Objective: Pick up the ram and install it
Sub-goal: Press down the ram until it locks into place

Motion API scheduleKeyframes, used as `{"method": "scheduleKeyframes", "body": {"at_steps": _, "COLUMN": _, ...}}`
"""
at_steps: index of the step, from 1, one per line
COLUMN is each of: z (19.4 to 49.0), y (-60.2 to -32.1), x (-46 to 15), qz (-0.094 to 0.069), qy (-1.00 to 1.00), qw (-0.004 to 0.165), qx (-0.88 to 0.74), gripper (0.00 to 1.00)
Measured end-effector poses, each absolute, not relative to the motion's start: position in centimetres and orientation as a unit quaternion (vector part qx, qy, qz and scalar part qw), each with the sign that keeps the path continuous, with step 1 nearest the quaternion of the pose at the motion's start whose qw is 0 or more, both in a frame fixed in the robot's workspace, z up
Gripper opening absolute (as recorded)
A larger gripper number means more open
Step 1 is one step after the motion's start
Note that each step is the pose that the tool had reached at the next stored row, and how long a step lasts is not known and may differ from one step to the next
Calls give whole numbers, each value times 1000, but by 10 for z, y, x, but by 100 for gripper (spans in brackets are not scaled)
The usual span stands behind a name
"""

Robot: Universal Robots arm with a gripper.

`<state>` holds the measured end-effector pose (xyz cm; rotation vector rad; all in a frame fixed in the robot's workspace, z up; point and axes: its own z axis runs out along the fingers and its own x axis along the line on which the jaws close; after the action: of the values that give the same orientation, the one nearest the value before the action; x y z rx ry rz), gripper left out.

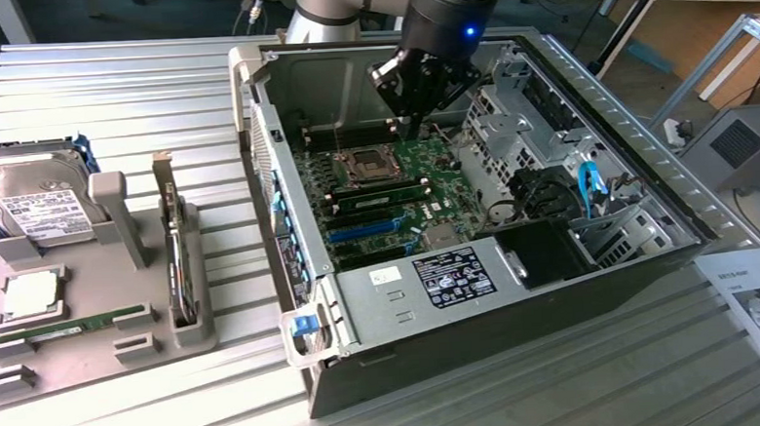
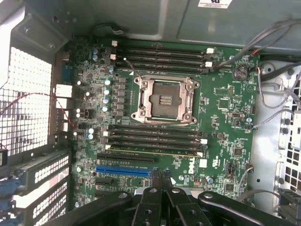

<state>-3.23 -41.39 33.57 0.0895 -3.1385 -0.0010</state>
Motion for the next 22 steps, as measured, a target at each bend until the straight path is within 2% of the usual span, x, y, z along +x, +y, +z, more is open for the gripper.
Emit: {"method": "scheduleKeyframes", "body": {"at_steps": 22, "z": 336, "y": -414, "x": -33, "qz": 0, "qy": -1000, "qw": -4, "qx": 22, "gripper": 11}}
